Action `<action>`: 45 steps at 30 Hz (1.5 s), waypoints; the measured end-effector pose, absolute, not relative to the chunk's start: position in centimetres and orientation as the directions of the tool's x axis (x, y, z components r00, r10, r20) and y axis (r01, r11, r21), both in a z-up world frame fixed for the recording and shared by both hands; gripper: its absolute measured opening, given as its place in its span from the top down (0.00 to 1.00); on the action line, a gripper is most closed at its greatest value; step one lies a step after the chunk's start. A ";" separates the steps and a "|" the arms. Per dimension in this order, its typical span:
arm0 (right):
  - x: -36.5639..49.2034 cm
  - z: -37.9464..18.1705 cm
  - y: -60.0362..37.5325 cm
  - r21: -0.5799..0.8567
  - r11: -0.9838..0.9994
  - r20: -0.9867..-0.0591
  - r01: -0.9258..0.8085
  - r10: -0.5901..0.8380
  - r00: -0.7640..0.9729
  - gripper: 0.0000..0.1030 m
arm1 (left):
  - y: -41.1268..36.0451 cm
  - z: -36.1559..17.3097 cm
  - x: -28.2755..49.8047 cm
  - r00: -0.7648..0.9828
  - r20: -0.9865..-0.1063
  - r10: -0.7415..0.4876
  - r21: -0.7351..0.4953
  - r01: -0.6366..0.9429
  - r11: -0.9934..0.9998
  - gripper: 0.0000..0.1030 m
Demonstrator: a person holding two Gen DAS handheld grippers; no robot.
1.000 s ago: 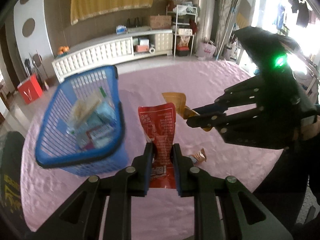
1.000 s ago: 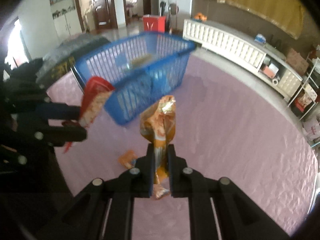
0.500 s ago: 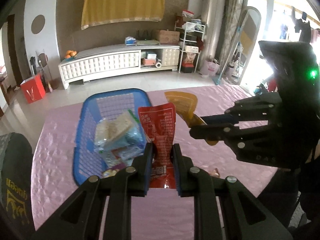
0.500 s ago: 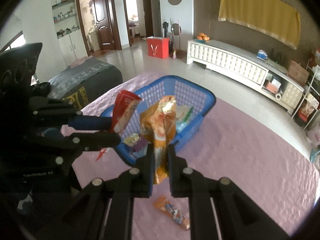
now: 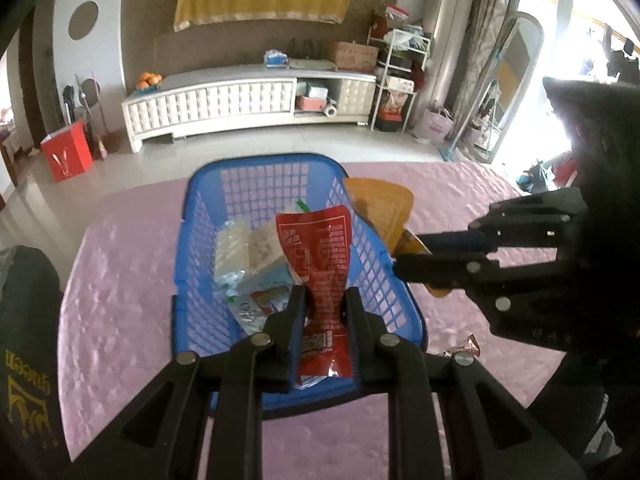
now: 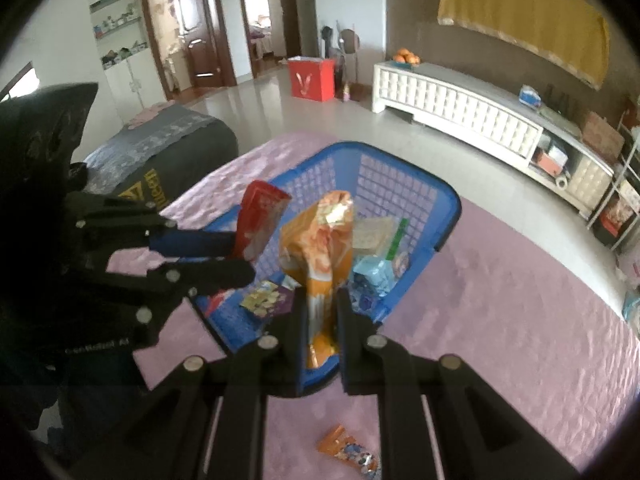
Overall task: Organize snacks
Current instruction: 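Carry the red pack and orange bag over the blue basket, then open the left gripper to drop the red pack into the basket, then lower the orange bag into the basket and open the right gripper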
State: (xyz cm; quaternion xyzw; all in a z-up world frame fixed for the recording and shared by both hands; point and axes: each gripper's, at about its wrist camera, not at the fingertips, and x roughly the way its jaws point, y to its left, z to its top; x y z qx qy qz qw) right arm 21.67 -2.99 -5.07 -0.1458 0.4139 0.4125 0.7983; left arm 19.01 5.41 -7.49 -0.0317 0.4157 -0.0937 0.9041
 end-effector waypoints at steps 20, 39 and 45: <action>22.5 -4.9 -5.3 0.131 0.686 -0.807 -0.716 0.493 0.326 0.84 | 6.4 -9.0 20.1 0.591 -0.766 -0.253 -0.239 0.103 0.965 0.48; 20.2 -4.0 -0.7 0.103 0.621 -0.796 -0.777 0.520 0.310 0.84 | 9.9 -6.4 15.5 0.639 -0.765 -0.082 -0.108 -0.001 0.994 0.48; 20.5 -5.7 1.3 0.090 0.612 -0.819 -0.786 0.494 0.291 0.84 | 11.4 -7.5 15.6 0.625 -0.778 -0.058 -0.099 -0.032 0.995 0.48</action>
